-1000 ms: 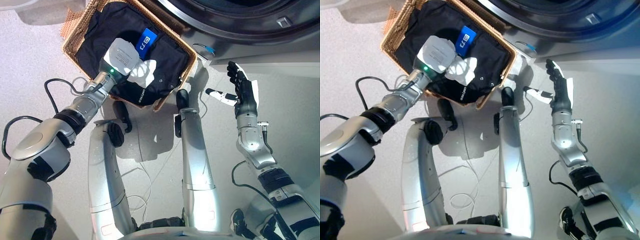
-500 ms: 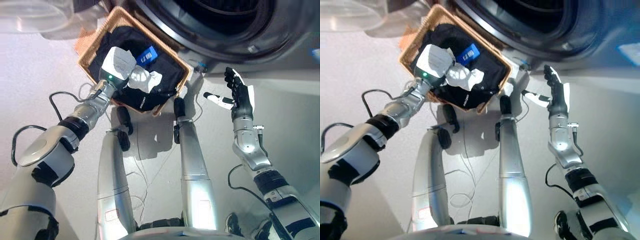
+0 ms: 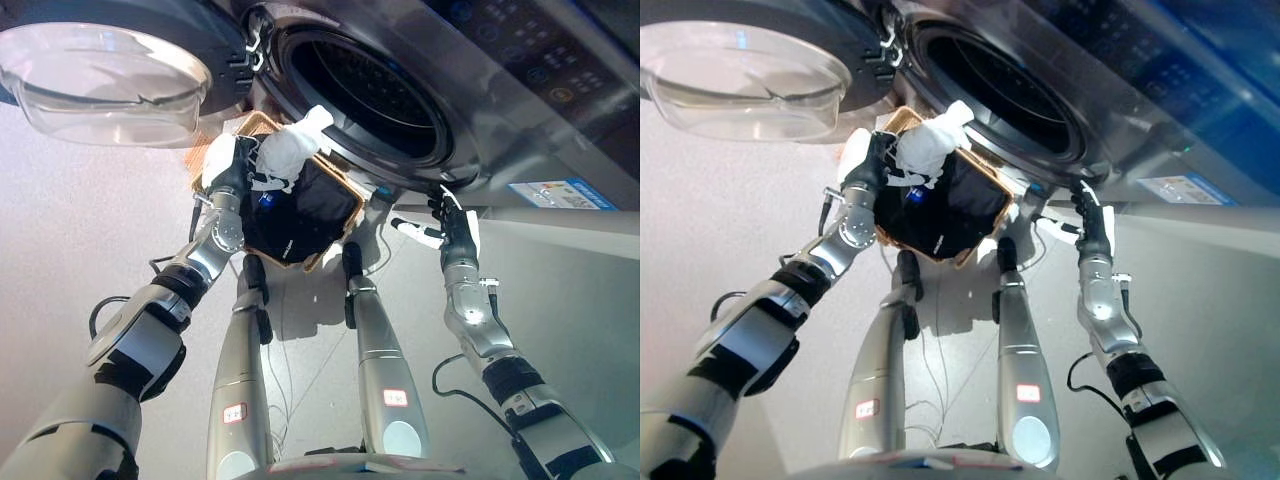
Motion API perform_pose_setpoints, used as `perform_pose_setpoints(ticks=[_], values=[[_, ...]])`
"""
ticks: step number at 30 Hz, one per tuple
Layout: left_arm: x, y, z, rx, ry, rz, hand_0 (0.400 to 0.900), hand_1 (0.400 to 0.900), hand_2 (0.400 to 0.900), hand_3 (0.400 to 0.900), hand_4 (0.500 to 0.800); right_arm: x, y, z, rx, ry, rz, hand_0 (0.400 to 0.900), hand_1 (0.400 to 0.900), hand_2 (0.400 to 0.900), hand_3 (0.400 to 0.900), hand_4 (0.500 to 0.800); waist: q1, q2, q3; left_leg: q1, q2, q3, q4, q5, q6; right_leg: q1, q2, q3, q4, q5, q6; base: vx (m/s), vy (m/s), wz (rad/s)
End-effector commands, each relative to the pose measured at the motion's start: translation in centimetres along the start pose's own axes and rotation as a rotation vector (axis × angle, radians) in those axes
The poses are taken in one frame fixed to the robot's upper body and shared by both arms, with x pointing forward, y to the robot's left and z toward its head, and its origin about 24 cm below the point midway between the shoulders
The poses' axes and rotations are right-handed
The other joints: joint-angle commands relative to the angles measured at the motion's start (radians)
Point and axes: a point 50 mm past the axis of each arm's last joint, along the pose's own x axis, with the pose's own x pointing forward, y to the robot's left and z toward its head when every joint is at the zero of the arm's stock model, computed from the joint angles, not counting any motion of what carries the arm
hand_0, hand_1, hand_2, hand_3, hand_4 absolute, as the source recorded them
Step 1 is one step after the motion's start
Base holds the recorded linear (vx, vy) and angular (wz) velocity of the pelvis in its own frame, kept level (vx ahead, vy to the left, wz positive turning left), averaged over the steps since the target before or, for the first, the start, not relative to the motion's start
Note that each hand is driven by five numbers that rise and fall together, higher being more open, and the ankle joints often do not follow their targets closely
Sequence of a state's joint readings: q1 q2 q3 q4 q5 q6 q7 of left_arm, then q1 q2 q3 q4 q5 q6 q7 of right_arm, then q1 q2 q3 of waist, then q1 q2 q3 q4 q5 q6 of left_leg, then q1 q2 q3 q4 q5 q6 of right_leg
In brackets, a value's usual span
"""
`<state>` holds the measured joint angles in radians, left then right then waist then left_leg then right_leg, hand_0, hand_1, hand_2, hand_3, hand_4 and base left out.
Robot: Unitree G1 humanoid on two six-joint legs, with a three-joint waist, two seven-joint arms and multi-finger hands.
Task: Put the clothes in the basket into the washing machine.
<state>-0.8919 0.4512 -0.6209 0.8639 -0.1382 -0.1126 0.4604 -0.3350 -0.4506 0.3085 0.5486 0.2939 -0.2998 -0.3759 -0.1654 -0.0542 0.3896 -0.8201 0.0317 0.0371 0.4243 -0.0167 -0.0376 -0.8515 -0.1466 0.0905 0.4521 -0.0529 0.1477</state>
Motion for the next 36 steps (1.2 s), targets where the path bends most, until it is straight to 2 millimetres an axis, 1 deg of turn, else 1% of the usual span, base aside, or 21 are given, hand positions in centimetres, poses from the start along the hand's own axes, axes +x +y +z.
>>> perform_pose_setpoints(ticks=[1,5,9,12,13,16,17,20,21,24,29,36], values=[[0.7,0.2,3.7,-0.409,-0.097,0.002,0.4,0.4,0.4,0.4,0.5,-0.8,-1.6,-0.7,0.01,0.009,-0.03,0.9,0.9,0.9,0.9,0.8,-0.015,0.038,-0.099,0.047,0.018,-0.047,-0.113,0.081,-0.062,0.091,-0.002,-0.009,-0.223,0.182,0.003,0.07,-0.041,-0.03],[1.6,0.5,5.6,-0.622,-0.094,-0.004,0.4,0.4,0.4,0.4,0.5,-1.1,-1.4,-1.3,0.011,0.045,-0.014,0.9,0.9,0.9,0.9,0.8,-0.026,0.049,-0.111,0.107,0.024,-0.041,-0.196,0.115,-0.075,0.132,-0.002,-0.008,-0.259,0.191,0.007,0.08,-0.037,-0.03],[2.8,1.1,7.9,-0.699,-0.115,-0.006,0.4,0.4,0.4,0.4,0.5,-1.4,-1.5,-1.7,0.013,0.064,-0.005,0.9,0.9,0.9,0.9,0.8,-0.041,0.066,-0.122,0.172,0.031,-0.036,-0.297,0.161,-0.096,0.167,0.001,-0.009,-0.292,0.195,0.013,0.09,-0.037,-0.05],[3.9,2.5,9.2,-0.712,-0.126,0.013,0.4,0.4,0.4,0.4,0.5,-1.6,-1.6,-1.8,0.002,0.068,0.007,0.9,0.9,0.9,0.9,0.8,-0.051,0.084,-0.134,0.22,0.042,-0.023,-0.393,0.205,-0.106,0.182,0.0,-0.009,-0.313,0.2,0.021,0.09,-0.019,-0.11],[4.3,3.3,9.8,-0.716,-0.137,0.027,0.4,0.4,0.4,0.4,0.5,-1.6,-1.5,-1.8,0.001,0.069,0.011,0.9,0.9,0.9,0.9,0.8,-0.054,0.09,-0.138,0.241,0.045,-0.021,-0.43,0.217,-0.107,0.186,0.002,-0.006,-0.317,0.2,0.023,0.09,-0.015,-0.19],[5.2,5.0,11.2,-0.769,-0.148,0.056,0.4,0.4,0.4,0.4,0.5,-1.8,-1.9,-1.8,-0.011,0.072,0.005,0.9,0.9,0.9,0.9,0.8,-0.066,0.106,-0.147,0.28,0.052,-0.009,-0.488,0.231,-0.106,0.188,0.006,0.004,-0.314,0.193,0.027,0.09,-0.014,-0.11],[5.3,5.2,11.7,-0.795,-0.154,0.06,0.4,0.4,0.4,0.4,0.5,-1.9,-2.0,-1.9,-0.016,0.074,0.004,0.9,0.9,0.9,0.9,0.8,-0.071,0.111,-0.151,0.282,0.052,-0.006,-0.491,0.232,-0.106,0.185,0.005,0.008,-0.312,0.191,0.028,0.08,-0.02,-0.02],[5.6,5.0,13.3,-0.885,-0.158,0.048,0.4,0.4,0.4,0.4,0.5,-2.3,-2.5,-1.9,-0.042,0.073,-0.005,0.9,0.9,0.9,0.9,0.8,-0.085,0.125,-0.154,0.29,0.046,-0.001,-0.502,0.229,-0.105,0.179,0.003,0.017,-0.315,0.191,0.03,0.07,-0.035,0.01],[5.6,5.0,13.3,-0.885,-0.158,0.047,0.4,0.4,0.4,0.4,0.5,-2.3,-2.5,-1.9,-0.043,0.073,-0.006,0.9,0.9,0.9,0.9,0.8,-0.084,0.126,-0.154,0.289,0.046,-0.001,-0.502,0.229,-0.105,0.178,0.003,0.017,-0.315,0.191,0.03,0.05,-0.021,-0.05],[5.5,4.0,14.6,-0.958,-0.155,0.024,0.4,0.4,0.4,0.4,0.5,-2.3,-2.2,-1.5,-0.035,0.056,-0.005,0.9,0.9,0.9,0.9,0.8,-0.094,0.133,-0.152,0.283,0.049,0.009,-0.508,0.227,-0.105,0.166,0.005,0.024,-0.321,0.193,0.032,0.02,-0.01,-0.13],[5.1,1.8,15.1,-0.954,-0.124,-0.02,0.4,0.4,0.4,0.4,0.5,-2.2,-2.2,-0.7,-0.039,0.018,-0.011,0.9,0.9,0.9,0.9,0.8,-0.109,0.139,-0.145,0.262,0.052,0.009,-0.512,0.231,-0.109,0.132,0.013,0.038,-0.319,0.198,0.03,0.0,-0.02,-0.07],[4.1,-1.2,15.0,-0.905,-0.094,-0.086,0.4,0.4,0.4,0.4,0.5,-1.8,-2.5,0.5,-0.044,-0.037,-0.039,0.9,0.9,0.9,0.9,0.8,-0.127,0.143,-0.127,0.235,0.053,0.018,-0.512,0.228,-0.111,0.081,0.027,0.055,-0.298,0.195,0.026,-0.01,-0.011,-0.09]])
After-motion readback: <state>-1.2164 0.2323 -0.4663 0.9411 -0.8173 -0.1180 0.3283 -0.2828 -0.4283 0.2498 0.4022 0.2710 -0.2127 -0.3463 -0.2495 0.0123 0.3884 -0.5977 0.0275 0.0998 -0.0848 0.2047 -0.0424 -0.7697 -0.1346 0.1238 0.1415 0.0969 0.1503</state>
